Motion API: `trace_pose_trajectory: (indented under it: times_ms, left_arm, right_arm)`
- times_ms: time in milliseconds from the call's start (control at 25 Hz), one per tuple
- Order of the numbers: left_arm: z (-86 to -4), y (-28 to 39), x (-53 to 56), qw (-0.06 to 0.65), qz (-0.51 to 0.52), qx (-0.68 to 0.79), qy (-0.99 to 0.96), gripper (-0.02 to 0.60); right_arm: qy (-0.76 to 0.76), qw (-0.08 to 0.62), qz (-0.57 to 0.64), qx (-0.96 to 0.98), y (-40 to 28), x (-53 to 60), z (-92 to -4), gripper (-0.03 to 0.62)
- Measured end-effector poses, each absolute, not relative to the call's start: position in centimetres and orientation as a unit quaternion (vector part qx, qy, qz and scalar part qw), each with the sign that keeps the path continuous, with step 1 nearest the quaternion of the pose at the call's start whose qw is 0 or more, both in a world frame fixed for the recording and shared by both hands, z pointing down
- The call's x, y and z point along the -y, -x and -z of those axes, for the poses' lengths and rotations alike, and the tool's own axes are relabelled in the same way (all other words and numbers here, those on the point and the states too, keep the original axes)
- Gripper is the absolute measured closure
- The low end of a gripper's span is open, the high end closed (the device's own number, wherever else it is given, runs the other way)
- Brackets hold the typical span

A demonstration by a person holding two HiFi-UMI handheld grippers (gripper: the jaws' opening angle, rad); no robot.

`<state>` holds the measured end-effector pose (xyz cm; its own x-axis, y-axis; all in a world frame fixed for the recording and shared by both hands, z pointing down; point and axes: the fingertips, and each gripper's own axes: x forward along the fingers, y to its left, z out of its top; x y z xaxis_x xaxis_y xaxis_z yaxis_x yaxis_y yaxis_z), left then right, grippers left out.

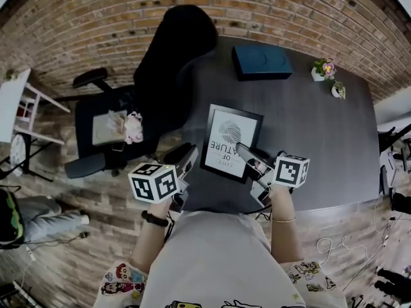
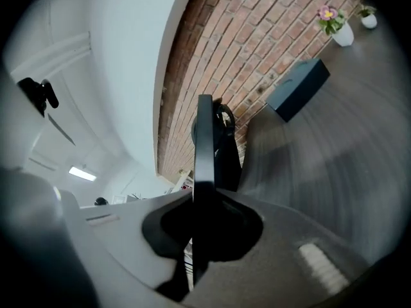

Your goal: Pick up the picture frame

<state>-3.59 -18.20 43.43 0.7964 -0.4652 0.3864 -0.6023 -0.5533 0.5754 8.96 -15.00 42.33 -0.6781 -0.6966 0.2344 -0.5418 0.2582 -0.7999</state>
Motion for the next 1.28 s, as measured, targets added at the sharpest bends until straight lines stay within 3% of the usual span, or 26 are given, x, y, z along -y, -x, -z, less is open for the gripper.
trace_pose_trajectory:
  times_ms: [360, 840, 1280]
  left_arm:
    - [-38.2, 3.8, 18.0, 0.298, -0.056, 0.302, -0.904, 0.495]
    - [-32.9, 3.3, 16.8, 0.159, -0.054, 0.328, -0.930, 0.540]
    - [-32.7, 3.1, 14.7, 0.079, -0.077, 0.345, -0.932, 0.569]
  right_arm:
    - [0.438, 0.066, 0.358, -0.822, -9.9, 14.6, -36.0, 0.579]
    - [0.548, -0.029, 0.169, -0.818, -12.3, 12.6, -31.6, 0.579]
    - [0.605, -0.038, 0.078, -0.791, -13.8, 9.9, -30.0, 0.579]
